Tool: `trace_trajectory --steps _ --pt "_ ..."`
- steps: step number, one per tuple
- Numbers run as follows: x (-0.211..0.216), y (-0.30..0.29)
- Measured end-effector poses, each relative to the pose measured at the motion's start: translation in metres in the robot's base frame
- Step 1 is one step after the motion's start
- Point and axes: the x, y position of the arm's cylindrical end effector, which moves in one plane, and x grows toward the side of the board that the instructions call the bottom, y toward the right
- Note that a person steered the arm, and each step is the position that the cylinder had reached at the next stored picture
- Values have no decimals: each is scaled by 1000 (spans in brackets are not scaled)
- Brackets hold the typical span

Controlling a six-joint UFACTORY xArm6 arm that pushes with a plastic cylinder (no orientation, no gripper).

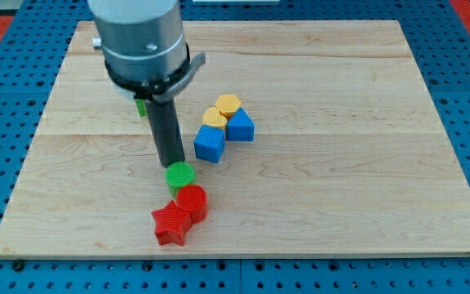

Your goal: Place the green star at the bottom left side of green circle

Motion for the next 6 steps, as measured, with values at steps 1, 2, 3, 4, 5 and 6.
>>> trace_trajectory --steps 1,2,3,4,5,6 --pt "5 -24" --pt "-20 -101" --pt "-72 -128" --pt "-141 -81" --pt "-171 -50" --pt "-124 -17"
